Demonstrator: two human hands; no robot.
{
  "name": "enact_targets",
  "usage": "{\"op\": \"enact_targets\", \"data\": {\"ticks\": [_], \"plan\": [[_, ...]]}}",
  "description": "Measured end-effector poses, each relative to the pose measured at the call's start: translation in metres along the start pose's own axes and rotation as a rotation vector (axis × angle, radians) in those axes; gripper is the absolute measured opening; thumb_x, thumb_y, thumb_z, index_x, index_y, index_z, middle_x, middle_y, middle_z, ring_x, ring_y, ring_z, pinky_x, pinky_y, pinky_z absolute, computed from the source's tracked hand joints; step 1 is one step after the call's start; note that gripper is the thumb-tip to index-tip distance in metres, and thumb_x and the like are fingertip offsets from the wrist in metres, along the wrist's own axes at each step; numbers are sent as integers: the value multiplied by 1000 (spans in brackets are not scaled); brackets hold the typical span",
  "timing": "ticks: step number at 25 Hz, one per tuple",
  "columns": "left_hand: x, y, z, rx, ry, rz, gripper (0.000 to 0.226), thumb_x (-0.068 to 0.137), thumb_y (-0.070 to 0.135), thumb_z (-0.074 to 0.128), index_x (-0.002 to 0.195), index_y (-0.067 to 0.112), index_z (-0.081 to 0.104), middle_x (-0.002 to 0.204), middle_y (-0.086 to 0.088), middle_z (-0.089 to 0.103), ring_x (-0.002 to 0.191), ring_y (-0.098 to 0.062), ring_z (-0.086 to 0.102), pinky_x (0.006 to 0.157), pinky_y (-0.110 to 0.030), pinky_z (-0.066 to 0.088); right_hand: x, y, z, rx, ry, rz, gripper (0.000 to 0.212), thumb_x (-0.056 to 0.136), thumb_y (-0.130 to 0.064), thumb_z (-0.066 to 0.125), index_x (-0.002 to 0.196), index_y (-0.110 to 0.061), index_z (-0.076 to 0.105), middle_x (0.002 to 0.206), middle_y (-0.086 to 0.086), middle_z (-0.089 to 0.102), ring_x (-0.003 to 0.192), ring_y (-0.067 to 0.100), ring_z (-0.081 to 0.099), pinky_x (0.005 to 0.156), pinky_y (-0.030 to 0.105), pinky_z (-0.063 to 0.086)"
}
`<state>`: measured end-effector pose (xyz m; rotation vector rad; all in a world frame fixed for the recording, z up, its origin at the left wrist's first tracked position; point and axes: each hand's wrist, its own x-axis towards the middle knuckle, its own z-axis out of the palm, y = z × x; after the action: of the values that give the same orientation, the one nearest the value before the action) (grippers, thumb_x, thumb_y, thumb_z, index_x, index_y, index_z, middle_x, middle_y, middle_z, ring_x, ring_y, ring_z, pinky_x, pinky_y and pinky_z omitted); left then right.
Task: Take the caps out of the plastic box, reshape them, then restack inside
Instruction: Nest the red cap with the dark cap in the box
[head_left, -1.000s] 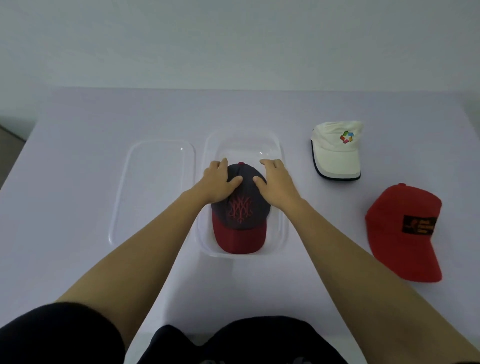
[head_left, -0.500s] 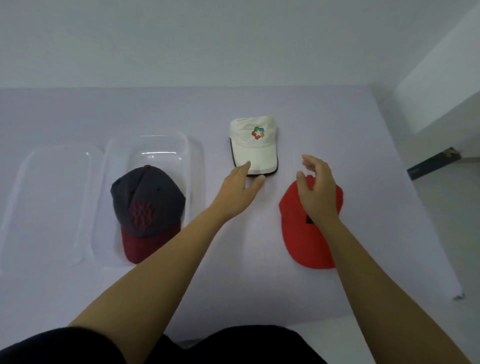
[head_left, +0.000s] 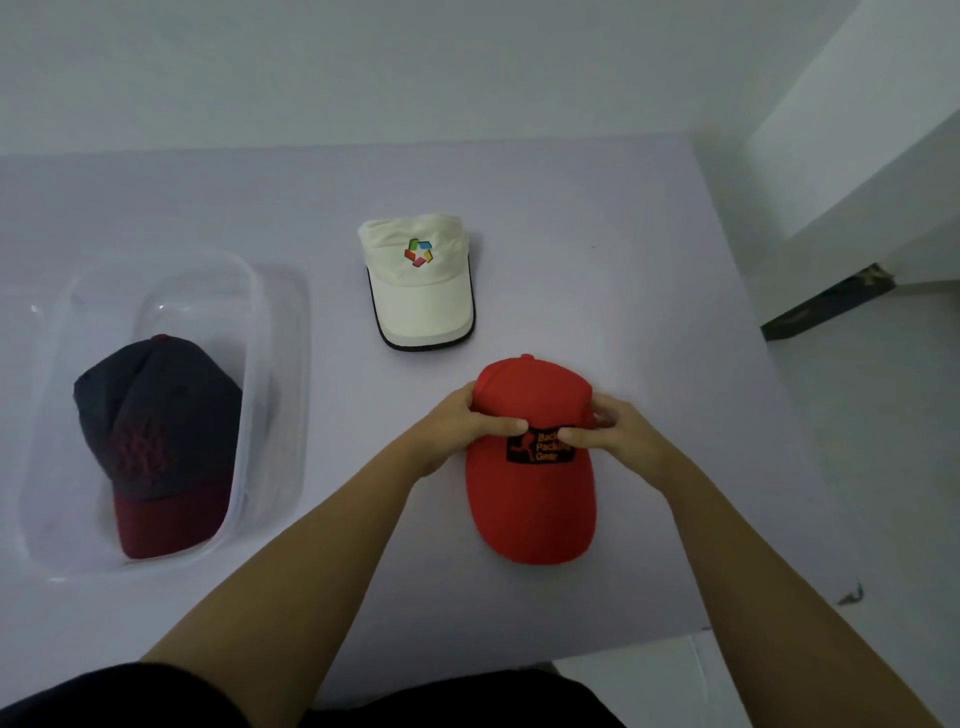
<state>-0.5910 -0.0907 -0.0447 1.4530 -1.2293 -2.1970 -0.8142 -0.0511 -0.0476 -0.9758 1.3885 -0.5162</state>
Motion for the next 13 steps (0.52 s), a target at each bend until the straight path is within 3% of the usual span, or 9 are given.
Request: {"op": "enact_targets", "data": {"ticks": [3,5,8,13], "plan": [[-7,13,-7,8,-11,20,58,79,8,73,128,25,46,108,7,65,87,-4,65,55,-12,52,0,-5,5,-1,-17,-38,56,77,-13,75,128,-19,55,125,0,62,117,14,57,89,27,51],[-15,21,-18,24,-19,21,55,78,11,74,126,26,50,109,6,67,90,-8,67,62,-23,56,-2,-17,13,-23,-18,-102,58,76,-15,75,130,-21,53,125,-3,62,116,10,57,91,26,50],[-38,31,-44,26,-30,27,45,74,18,77,116,24,63,110,0,72,102,-22,67,88,-45,53,-6,-55,35,-59,18,-207,56,78,-18,73,129,-23,52,123,-6,62,114,7,57,83,22,53],[-100,60,-115,-81,110,186,35,72,7,75,106,16,70,105,-5,74,99,-23,69,92,-49,52,4,-134,107,-87,100,-399,53,75,-30,74,123,-25,53,117,-10,62,108,9,61,76,21,51]]}}
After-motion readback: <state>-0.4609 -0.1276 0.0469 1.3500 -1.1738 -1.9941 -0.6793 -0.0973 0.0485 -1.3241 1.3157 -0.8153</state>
